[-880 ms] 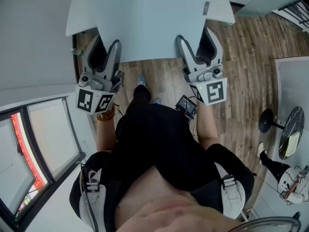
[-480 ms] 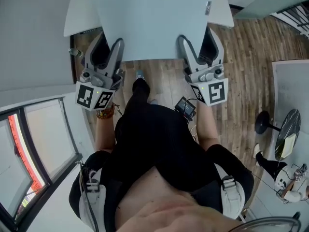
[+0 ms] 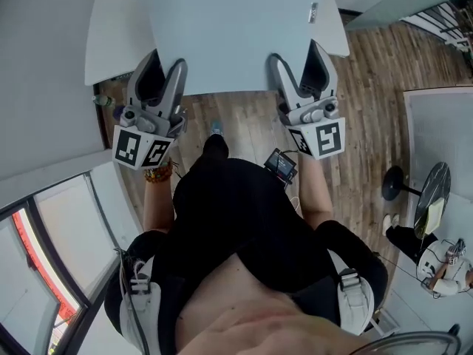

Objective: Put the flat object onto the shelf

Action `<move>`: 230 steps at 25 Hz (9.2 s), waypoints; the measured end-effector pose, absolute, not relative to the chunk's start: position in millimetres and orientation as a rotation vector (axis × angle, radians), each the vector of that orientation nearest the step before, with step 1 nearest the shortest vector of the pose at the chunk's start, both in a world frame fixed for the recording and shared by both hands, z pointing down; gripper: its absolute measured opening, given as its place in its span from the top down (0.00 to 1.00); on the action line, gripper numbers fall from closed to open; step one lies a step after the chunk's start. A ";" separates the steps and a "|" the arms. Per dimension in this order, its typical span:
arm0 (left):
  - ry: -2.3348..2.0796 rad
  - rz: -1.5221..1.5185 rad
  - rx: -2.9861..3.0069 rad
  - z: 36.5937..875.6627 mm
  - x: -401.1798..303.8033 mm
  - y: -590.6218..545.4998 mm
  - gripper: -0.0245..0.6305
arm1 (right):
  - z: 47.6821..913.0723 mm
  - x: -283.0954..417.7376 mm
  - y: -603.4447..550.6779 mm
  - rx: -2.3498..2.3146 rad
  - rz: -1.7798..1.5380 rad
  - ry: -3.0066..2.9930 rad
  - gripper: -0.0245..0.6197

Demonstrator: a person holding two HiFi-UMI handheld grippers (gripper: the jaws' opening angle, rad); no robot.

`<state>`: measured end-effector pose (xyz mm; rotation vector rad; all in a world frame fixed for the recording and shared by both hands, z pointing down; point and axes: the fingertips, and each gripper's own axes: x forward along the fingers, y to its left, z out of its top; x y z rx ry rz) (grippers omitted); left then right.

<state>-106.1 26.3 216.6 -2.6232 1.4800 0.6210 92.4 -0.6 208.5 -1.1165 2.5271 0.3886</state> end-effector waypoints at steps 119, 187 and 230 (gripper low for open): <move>2.120 -0.010 -2.726 480.5 -168.2 -345.9 0.65 | 488.7 69.3 -391.9 -1.450 -0.367 2.924 0.56; 1.813 0.060 -2.378 385.9 -123.5 -131.7 0.92 | 401.3 17.1 -155.1 -1.388 0.223 2.779 0.76; 1.897 -0.031 -2.348 405.7 -140.1 -142.0 0.93 | 427.2 25.3 -187.1 -1.458 0.173 2.838 0.89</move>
